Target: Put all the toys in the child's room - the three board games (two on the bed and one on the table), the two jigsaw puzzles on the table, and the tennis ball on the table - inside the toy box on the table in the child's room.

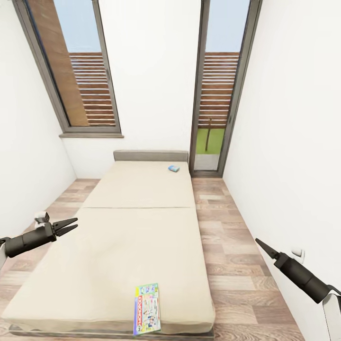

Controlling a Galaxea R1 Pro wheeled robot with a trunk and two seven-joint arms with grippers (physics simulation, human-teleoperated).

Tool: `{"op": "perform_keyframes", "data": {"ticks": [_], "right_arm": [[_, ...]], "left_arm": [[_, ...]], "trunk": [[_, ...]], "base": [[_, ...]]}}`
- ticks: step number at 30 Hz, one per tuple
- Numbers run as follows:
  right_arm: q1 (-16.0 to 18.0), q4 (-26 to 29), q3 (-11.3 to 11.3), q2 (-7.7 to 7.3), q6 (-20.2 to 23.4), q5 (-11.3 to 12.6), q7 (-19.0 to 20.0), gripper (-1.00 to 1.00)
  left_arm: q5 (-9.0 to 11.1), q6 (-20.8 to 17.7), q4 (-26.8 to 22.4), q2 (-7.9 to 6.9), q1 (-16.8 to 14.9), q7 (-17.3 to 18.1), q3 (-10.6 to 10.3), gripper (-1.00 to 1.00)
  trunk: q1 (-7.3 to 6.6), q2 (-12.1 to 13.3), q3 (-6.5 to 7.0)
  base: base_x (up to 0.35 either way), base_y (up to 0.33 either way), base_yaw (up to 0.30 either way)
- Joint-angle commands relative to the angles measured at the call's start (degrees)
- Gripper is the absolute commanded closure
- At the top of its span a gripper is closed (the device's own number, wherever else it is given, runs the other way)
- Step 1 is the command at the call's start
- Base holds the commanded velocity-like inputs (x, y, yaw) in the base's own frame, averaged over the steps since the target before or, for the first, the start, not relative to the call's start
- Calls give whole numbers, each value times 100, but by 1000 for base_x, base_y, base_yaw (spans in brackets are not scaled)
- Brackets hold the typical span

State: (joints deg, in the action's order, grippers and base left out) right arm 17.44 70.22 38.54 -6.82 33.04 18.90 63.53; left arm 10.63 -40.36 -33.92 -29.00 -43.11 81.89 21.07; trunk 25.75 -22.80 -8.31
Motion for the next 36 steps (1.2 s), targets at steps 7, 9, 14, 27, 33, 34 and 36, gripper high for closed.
{"op": "perform_keyframes", "data": {"ticks": [7,9,14,27,33,34,36], "right_arm": [[5,0,5,13,45,23,9,-100],[5,0,5,9,45,25,5,-100],[5,0,5,6,45,24,8,-100],[5,0,5,18,44,15,5,-100],[5,0,5,24,44,18,3,-100],[5,0,5,25,44,18,3,-100],[5,0,5,33,44,8,2,-100]], "left_arm": [[3,-60,2,-1,-5,23,2,-100],[2,-60,2,-1,-5,21,2,-100],[4,-60,2,-1,-5,20,3,-100],[6,-60,5,-2,-5,25,4,-100],[14,-60,3,-1,-5,24,2,-100],[15,-60,2,-1,-5,25,2,-100],[12,-60,4,-1,-5,27,6,-100]], "trunk": [[4,-12,54],[4,-12,73],[4,-12,120],[4,-12,243],[4,-12,300],[4,-12,309],[4,-12,328]], "base": [[0,114,0],[0,28,0],[0,13,0],[0,77,0],[-6,5,0],[-48,1,0],[-82,1,0]]}}
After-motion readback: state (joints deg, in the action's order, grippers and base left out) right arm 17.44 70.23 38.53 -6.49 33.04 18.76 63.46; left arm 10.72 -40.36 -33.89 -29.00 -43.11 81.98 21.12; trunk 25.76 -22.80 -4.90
